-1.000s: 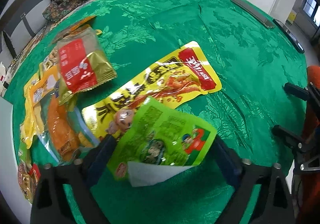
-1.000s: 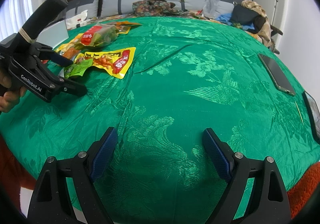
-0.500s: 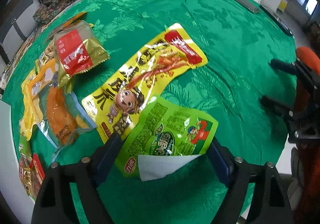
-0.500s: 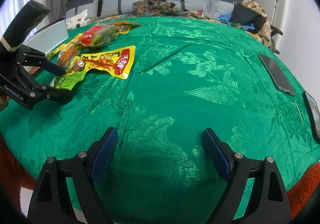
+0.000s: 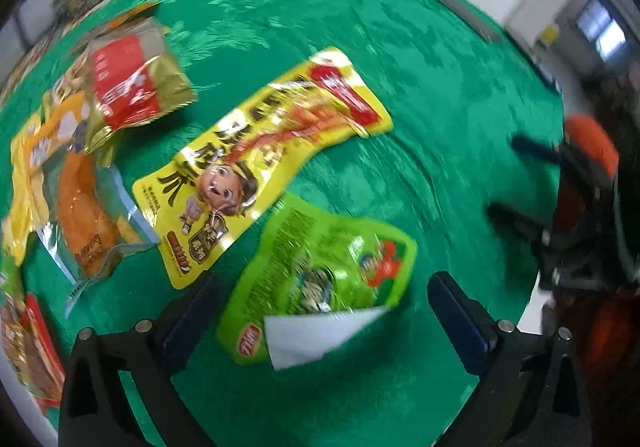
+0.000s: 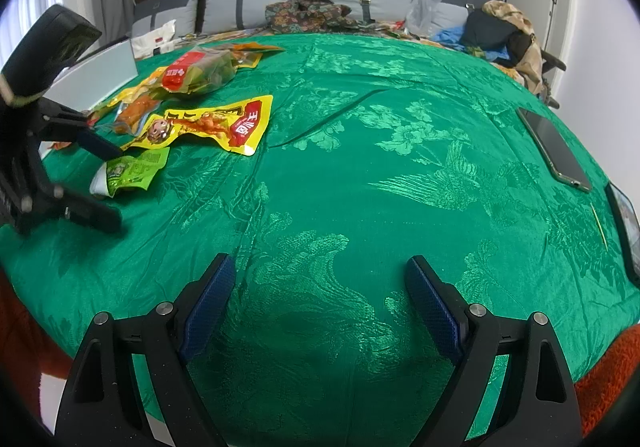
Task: Organize snacks
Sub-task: 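Lift the green packet off the bed with the left tool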
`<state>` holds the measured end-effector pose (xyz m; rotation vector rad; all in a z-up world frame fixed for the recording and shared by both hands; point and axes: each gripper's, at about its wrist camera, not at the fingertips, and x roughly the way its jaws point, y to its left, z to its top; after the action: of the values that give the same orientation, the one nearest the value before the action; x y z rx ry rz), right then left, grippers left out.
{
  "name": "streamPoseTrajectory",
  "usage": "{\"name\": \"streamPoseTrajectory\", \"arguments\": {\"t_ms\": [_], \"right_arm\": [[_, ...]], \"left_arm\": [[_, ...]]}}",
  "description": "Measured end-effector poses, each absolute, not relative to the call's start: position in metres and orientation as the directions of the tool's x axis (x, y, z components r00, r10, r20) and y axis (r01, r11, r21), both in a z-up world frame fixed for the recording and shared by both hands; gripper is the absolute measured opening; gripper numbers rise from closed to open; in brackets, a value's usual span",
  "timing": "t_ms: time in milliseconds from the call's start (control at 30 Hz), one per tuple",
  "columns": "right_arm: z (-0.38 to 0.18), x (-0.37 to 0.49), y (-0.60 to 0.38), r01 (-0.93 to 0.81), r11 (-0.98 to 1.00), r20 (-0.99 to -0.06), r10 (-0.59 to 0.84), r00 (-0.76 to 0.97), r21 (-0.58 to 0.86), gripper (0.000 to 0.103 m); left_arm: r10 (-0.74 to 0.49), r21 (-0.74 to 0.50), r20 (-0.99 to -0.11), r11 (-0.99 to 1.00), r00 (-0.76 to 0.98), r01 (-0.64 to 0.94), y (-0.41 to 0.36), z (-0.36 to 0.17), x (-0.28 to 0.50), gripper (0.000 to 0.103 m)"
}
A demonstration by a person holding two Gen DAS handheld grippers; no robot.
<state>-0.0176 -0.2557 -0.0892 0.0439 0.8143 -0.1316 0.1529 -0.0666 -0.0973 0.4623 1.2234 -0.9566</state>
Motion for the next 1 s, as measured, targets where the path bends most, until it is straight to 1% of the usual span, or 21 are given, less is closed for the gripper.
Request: {"name": "streamPoseTrajectory", "arguments": {"t_ms": [67, 133, 200, 233, 267, 300, 333, 467, 567, 733, 867, 900, 1000], "right_arm": [[-0.089, -0.018, -0.256, 0.134, 0.991, -0.728, -0.100, 0.679, -0.012, 0.090], [-0.089, -0.018, -0.256, 0.134, 0.991, -0.728, -0.100, 0.678, -0.012, 0.090], [-0.089, -0.017, -0.256, 0.134, 0.991, -0.728, -0.100, 0.678, -0.012, 0.090], [-0.089, -0.018, -0.256, 0.133, 0.991, -0.728, -0.100, 0.678, -0.011, 0.090], [-0.089, -0.018, -0.256, 0.133, 0.991, -0.728, -0.100, 0.678, -0.011, 0.090], [-0.089, -0.018, -0.255, 0.134, 0.991, -0.728, -0.100, 0.679, -0.011, 0.090], [-0.089, -0.018, -0.256, 0.134, 0.991, -0.728, -0.100, 0.679, -0.011, 0.090], [-0.089, -0.018, -0.256, 0.134, 0.991, -0.728, -0.100, 0.678, -0.011, 0.090], [-0.089, -0.018, -0.255, 0.131, 0.991, -0.729, -0.098, 0.677, -0.012, 0.090], [-0.089, -0.017, -0.253, 0.129, 0.992, -0.729, -0.097, 0.678, -0.012, 0.090], [-0.088, -0.017, -0.252, 0.129, 0.992, -0.728, -0.098, 0.679, -0.013, 0.090], [-0.088, -0.017, -0.251, 0.129, 0.992, -0.728, -0.098, 0.679, -0.013, 0.090], [-0.088, -0.017, -0.251, 0.130, 0.991, -0.726, -0.099, 0.681, -0.013, 0.090]], "left_arm": [[-0.358, -0.171, -0.932, 0.557, 0.049, 0.813, -0.068, -0.098, 0.155, 0.103], [-0.310, -0.106, -0.947, 0.537, 0.079, 0.837, -0.074, -0.101, 0.148, 0.103], [-0.237, -0.002, -0.963, 0.485, 0.129, 0.874, -0.081, -0.106, 0.134, 0.103], [-0.251, -0.014, -0.960, 0.477, 0.121, 0.879, -0.082, -0.103, 0.133, 0.097], [-0.256, -0.013, -0.959, 0.480, 0.125, 0.877, -0.084, -0.102, 0.132, 0.093], [-0.269, -0.012, -0.953, 0.488, 0.137, 0.873, -0.083, -0.099, 0.131, 0.081], [-0.284, -0.016, -0.948, 0.499, 0.146, 0.867, -0.081, -0.097, 0.132, 0.075], [-0.283, -0.010, -0.943, 0.548, 0.175, 0.836, -0.078, -0.097, 0.127, 0.073], [-0.275, -0.002, -0.934, 0.643, 0.228, 0.766, -0.069, -0.097, 0.125, 0.073], [-0.186, 0.025, -0.923, 0.845, 0.337, 0.535, -0.026, -0.093, 0.122, 0.073], [-0.122, 0.033, -0.908, 0.933, 0.401, 0.358, 0.020, -0.091, 0.127, 0.073], [-0.116, 0.016, -0.906, 0.952, 0.408, 0.306, 0.034, -0.093, 0.130, 0.073], [-0.106, -0.008, -0.901, 0.973, 0.421, 0.229, 0.055, -0.097, 0.136, 0.074]]}}
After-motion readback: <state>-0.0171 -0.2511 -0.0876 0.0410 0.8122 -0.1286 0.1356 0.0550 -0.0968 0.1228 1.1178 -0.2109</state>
